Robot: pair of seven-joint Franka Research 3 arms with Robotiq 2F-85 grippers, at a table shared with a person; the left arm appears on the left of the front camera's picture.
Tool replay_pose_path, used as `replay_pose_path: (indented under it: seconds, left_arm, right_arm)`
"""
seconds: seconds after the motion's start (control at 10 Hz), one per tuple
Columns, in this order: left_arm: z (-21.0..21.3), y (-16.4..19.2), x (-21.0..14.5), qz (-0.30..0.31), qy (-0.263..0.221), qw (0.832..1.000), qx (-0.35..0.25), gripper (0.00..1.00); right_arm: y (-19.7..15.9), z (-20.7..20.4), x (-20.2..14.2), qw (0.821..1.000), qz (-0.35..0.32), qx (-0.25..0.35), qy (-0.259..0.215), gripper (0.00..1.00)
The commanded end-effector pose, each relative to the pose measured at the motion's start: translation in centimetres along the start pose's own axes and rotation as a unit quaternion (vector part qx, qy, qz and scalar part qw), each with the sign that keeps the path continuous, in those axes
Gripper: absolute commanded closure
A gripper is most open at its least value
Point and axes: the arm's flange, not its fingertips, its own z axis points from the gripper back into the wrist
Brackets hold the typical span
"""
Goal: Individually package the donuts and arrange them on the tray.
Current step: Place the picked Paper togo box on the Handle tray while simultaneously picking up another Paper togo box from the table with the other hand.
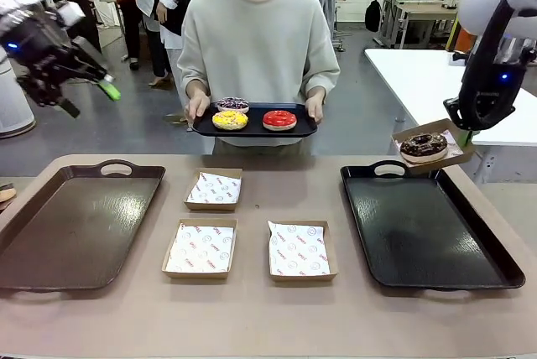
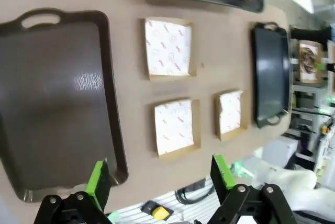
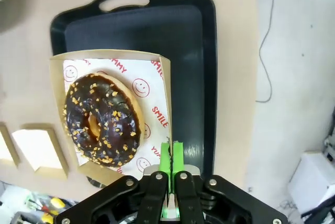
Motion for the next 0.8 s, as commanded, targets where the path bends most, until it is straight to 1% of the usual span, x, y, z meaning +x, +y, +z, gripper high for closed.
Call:
replay_pose_path:
  seconds: [0.0, 0.2, 0.3, 0.4, 0.7]
  left_arm:
    - [-3.5, -2.1, 2.3, 0.013, -0.015, 0.996, 0.082, 0.0]
    - [-7.4, -4.7, 4.0, 0.011, -0.019, 0.993, 0.119, 0.0]
    - [-9.6, -6.4, 4.2, 0.0, -0.024, 0.989, 0.144, 0.0]
    - [-11.7, -7.5, 4.4, -0.01, -0.023, 0.987, 0.156, 0.0]
    - [-19.5, -8.6, 4.4, -0.027, -0.011, 0.98, 0.197, 0.0]
  right_arm:
    - [0.0, -1.7, 1.4, 1.0, 0.002, 0.006, -0.004, 0.99]
    - [-0.4, -3.6, 1.7, 1.0, -0.006, 0.009, 0.007, 0.99]
    - [0.0, -2.3, 1.2, 1.0, -0.001, 0.001, 0.003, 0.99]
    - [0.0, -2.3, 1.2, 1.0, -0.001, 0.001, 0.003, 0.99]
    - [0.0, -2.3, 1.2, 1.0, -0.001, 0.001, 0.003, 0.99]
